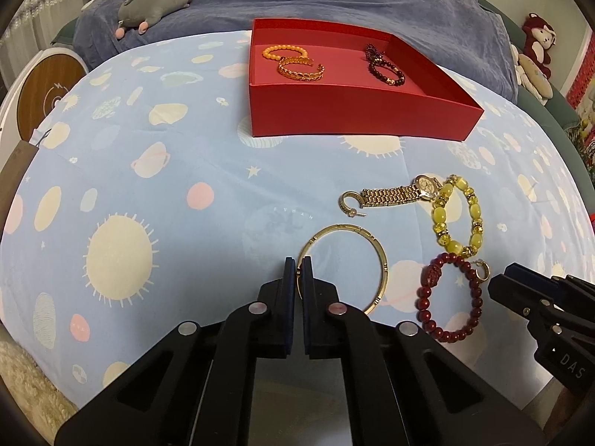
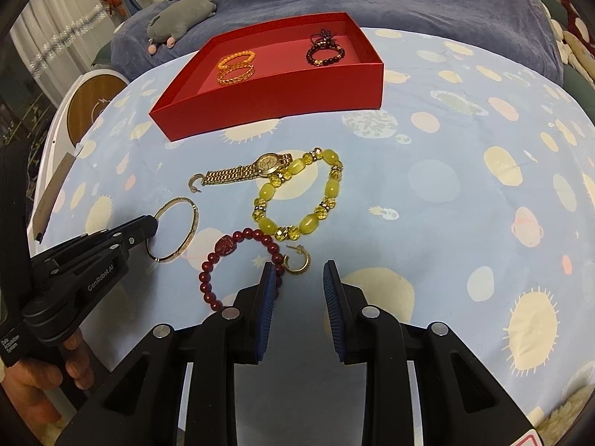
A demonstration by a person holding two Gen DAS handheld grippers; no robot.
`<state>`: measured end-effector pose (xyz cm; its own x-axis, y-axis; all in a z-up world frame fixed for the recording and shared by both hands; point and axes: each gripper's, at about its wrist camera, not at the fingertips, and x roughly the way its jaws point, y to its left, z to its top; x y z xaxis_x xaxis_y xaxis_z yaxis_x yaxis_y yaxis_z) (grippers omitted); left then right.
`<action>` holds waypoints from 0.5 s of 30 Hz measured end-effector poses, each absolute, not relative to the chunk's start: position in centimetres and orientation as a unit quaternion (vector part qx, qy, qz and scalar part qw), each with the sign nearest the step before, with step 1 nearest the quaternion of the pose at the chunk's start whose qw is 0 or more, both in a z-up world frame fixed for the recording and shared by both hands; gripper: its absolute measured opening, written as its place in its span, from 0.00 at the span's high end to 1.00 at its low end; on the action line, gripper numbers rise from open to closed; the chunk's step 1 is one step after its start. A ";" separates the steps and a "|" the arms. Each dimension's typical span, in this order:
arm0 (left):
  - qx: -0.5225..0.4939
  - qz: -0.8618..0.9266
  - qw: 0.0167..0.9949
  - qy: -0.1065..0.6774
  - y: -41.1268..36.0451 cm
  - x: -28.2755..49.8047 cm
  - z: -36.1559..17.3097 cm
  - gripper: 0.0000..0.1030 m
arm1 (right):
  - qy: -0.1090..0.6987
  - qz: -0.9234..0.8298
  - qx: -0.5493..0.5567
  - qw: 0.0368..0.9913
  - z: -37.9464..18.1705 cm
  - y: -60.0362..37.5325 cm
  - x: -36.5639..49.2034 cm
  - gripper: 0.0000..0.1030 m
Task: Organize jewelry
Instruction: 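Grasp the thin gold bangle with the left gripper while the right moves to the red bead bracelet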
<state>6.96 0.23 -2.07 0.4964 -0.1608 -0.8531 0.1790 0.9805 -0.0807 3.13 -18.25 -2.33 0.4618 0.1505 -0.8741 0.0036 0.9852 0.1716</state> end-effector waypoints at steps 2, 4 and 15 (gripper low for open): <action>0.007 -0.098 0.865 0.493 0.3 6.8 -2.0 0.97 | 0.520 0.048 0.073 0.850 -2.5 -17.8 3.1 0.74; 0.004 -0.098 0.864 0.493 0.4 6.8 -2.0 0.97 | 0.522 0.054 0.072 0.848 -2.7 -17.3 3.1 0.74; -0.009 -0.101 0.862 0.497 0.6 6.5 -2.0 0.97 | 0.527 0.060 0.044 0.847 -3.6 -15.6 3.2 0.87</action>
